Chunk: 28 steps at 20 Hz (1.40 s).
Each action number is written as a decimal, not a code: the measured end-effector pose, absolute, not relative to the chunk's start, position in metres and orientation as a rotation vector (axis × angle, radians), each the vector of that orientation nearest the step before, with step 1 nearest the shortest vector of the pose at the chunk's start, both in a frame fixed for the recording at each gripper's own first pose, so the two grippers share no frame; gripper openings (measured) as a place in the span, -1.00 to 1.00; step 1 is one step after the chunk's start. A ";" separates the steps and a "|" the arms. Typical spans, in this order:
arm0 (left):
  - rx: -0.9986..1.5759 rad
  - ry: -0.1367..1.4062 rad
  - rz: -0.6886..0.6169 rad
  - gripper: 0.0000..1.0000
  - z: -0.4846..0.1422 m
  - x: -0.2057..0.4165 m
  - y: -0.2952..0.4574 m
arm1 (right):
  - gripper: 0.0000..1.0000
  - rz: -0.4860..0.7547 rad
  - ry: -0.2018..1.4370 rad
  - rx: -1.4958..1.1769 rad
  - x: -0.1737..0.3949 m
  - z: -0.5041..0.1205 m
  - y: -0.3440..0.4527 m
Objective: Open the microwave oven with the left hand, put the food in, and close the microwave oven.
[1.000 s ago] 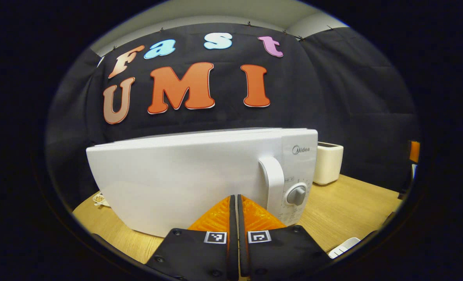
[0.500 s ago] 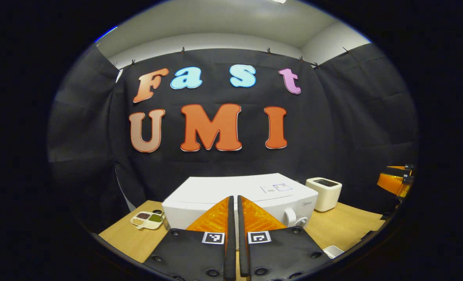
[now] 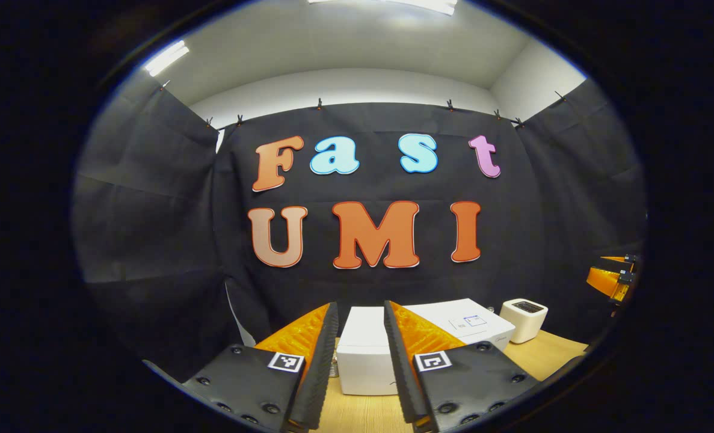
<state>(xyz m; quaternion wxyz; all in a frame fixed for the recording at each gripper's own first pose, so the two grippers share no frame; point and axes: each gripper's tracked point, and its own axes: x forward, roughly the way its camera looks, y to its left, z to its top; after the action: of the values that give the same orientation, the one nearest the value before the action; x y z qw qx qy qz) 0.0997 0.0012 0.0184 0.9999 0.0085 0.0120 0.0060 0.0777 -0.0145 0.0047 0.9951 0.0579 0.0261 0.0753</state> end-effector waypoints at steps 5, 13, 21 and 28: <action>0.035 -0.017 0.055 0.67 0.065 0.091 0.032 | 0.78 0.183 0.041 0.115 0.086 0.040 0.000; 0.046 -0.001 0.021 0.90 0.049 0.085 0.008 | 0.79 0.244 0.038 0.131 0.089 0.048 0.017; 0.079 -0.053 0.039 0.90 0.058 0.078 0.001 | 0.80 0.265 0.012 0.114 0.088 0.055 0.026; 0.067 -0.067 0.055 0.92 0.056 0.070 0.008 | 0.82 0.272 0.009 0.101 0.086 0.054 0.031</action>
<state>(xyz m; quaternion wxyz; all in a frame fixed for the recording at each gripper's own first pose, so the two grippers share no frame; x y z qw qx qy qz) 0.0704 0.0077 0.0556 0.9985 0.0334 -0.0334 0.0275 0.0858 0.0309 0.0538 0.9895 0.0504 0.0044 0.1356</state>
